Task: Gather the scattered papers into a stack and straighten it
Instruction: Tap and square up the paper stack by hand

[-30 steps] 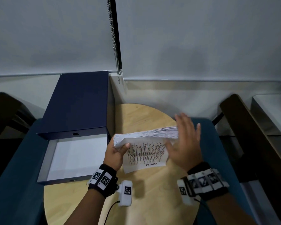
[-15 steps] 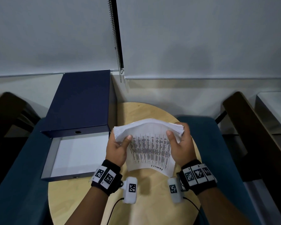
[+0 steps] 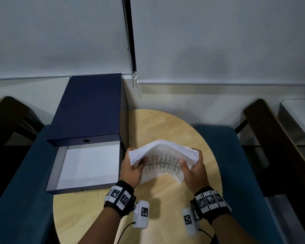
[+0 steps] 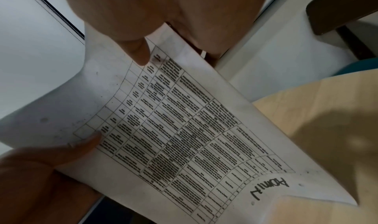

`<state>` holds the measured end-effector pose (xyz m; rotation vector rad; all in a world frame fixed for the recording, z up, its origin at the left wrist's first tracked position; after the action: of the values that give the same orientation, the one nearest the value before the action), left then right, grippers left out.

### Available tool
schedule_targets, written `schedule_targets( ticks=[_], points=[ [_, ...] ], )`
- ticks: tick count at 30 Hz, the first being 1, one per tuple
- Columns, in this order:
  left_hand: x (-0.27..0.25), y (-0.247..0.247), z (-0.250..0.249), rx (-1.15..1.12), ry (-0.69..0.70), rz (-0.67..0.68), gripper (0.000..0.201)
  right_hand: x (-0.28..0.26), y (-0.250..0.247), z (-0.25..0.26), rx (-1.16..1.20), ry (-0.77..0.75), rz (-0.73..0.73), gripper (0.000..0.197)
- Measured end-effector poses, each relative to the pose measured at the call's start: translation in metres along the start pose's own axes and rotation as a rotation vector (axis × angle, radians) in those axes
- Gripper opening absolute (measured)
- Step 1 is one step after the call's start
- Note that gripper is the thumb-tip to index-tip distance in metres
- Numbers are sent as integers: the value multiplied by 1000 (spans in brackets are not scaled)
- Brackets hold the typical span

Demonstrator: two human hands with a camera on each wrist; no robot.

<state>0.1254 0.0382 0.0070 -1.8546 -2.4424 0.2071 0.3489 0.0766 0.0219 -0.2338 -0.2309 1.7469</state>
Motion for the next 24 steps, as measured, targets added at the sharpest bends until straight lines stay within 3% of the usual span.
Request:
schedule_targets(
  ticks=[8,14,19,24],
  points=[
    [6,-4,-12,-22,86,1,36,8,-9,22,3,-149,-65,39],
    [12,-4,11,-39,-43,6,51,13,-2,10,-29,-26,-14,32],
    [14,0,14,9,-35,-17,36,13,0,10,-9,-28,-58,26],
    [8,2,25,-8,-116,13,46,7,4,-6,-11,77,-4,34]
  ],
)
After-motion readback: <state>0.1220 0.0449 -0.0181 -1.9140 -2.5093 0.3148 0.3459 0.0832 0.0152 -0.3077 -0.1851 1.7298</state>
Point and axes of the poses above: each hand's wrist, its own x-axis towards the middle knuckle, its own y-axis out of the palm, z = x × y, the point moved 2 cm from there along x, towards the middle knuckle, and after that the axes turned 8 degrees about z, right-handed, at the moved point
